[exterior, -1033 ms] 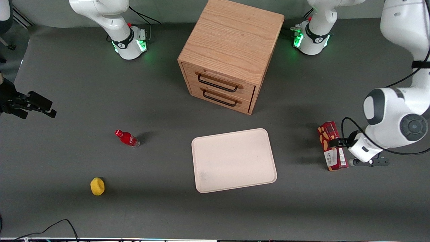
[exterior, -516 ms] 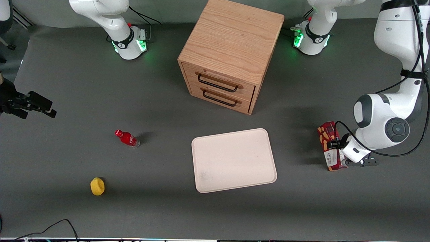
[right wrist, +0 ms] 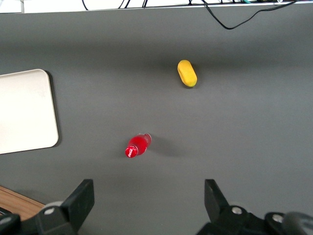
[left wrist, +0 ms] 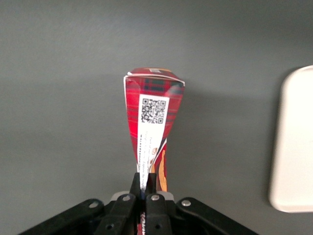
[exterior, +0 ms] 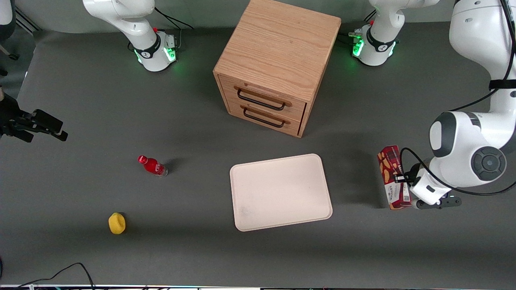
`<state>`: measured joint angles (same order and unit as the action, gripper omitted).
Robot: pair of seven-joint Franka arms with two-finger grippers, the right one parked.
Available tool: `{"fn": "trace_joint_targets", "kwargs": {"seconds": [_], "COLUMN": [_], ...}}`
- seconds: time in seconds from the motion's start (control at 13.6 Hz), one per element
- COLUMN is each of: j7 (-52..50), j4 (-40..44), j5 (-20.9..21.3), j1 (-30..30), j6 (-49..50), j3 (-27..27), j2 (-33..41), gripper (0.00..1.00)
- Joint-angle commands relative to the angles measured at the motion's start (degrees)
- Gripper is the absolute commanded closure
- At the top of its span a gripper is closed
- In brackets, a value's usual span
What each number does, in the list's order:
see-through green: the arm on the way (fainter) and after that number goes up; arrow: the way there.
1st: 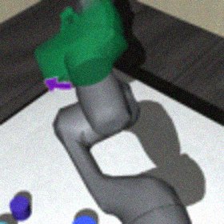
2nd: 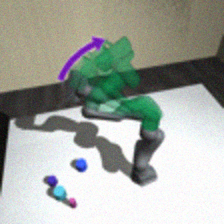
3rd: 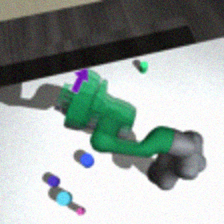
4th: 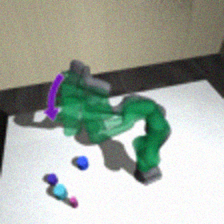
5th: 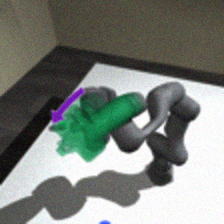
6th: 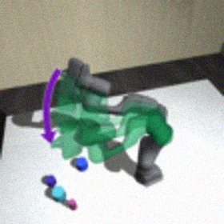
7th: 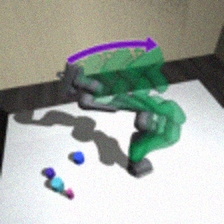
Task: Place red cookie box on tray
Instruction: 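Lift the cookie box and carry it onto the white tray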
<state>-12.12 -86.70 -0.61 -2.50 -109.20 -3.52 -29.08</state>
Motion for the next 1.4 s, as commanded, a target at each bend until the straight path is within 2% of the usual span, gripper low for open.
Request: {"fn": "trace_joint_targets", "kwargs": {"seconds": [0.0, 0.44, 0.96, 1.11, 1.33], "j7": [-9.0, -21.9, -22.6, -22.9, -24.1], "j4": [11.9, 14.6, 13.7, 13.7, 14.2], "j5": [-1.8, -1.1, 3.1, 3.0, 2.4], "j1": [-5.9, -19.0, -21.1, -20.8, -19.3], "j6": [5.6, -0.8, -5.3, -5.2, -0.9], "j3": [0.5, 0.6, 0.6, 0.6, 1.0], "j2": [-5.7, -11.5, -16.4, -16.5, -13.5], "gripper": [1.0, 1.0, 1.0, 0.01, 0.0]}}
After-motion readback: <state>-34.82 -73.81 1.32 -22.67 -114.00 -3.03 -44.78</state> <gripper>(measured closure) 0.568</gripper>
